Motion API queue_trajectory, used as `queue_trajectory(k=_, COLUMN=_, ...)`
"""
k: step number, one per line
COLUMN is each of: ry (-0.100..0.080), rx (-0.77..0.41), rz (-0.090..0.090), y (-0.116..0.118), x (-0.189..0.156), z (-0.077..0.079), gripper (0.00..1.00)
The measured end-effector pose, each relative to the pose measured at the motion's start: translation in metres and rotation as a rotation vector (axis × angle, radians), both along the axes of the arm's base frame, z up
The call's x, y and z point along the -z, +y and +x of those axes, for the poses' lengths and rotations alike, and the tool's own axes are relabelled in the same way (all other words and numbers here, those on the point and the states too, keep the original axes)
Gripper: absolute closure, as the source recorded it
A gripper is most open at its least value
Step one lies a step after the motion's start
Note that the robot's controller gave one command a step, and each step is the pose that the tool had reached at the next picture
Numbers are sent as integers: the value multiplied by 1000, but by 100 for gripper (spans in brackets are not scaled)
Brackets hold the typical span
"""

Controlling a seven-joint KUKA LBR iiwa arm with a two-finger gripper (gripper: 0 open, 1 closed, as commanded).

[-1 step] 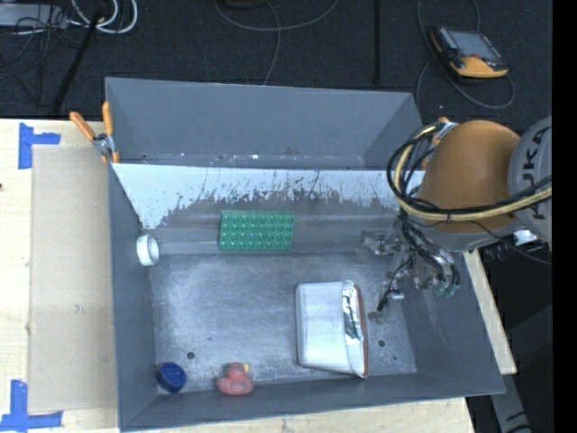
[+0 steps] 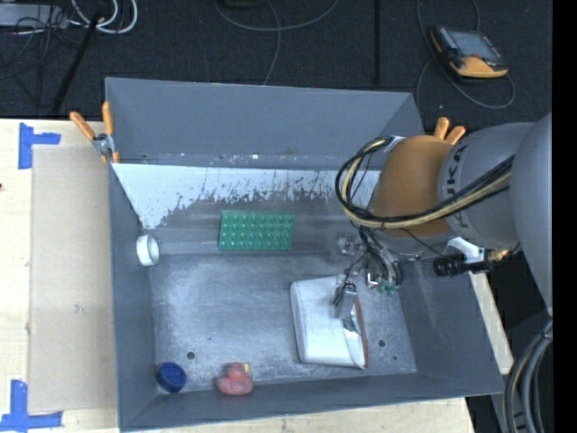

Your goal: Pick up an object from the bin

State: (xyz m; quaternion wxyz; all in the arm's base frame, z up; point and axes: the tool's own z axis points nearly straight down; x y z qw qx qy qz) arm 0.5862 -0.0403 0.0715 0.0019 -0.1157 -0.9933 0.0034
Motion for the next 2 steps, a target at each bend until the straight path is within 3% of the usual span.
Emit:
queue_trajectory(k=1, ry=-27, rx=0, rz=4, y=3, x=-8, z=7, gripper=100)
queue_trajectory(k=2, ry=-22, rx=-2, rz=5, y=4, x=-4, z=5, gripper=0)
